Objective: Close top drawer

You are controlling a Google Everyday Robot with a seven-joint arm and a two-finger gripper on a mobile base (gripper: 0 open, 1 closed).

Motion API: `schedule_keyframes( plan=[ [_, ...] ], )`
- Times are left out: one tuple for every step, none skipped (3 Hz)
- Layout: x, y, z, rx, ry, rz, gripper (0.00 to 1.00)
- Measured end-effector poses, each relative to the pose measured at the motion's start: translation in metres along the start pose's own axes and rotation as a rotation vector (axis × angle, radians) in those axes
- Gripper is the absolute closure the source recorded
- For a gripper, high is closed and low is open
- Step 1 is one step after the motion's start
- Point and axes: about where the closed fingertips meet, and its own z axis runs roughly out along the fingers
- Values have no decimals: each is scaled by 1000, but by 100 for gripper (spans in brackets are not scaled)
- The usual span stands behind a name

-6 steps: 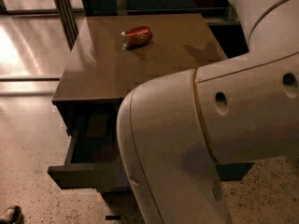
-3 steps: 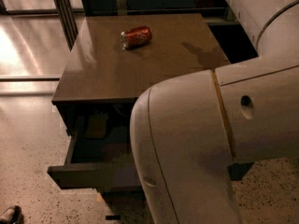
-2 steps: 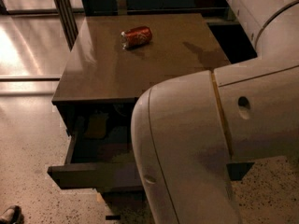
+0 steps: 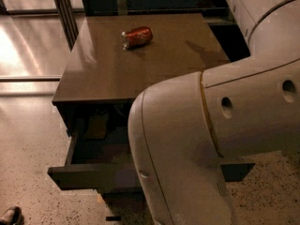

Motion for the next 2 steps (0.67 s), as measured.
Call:
schedule_keyframes(
  plan=[
    [2,-3,1,17,12,47,0],
    [5,-4,1,29,20,80,0]
  ],
)
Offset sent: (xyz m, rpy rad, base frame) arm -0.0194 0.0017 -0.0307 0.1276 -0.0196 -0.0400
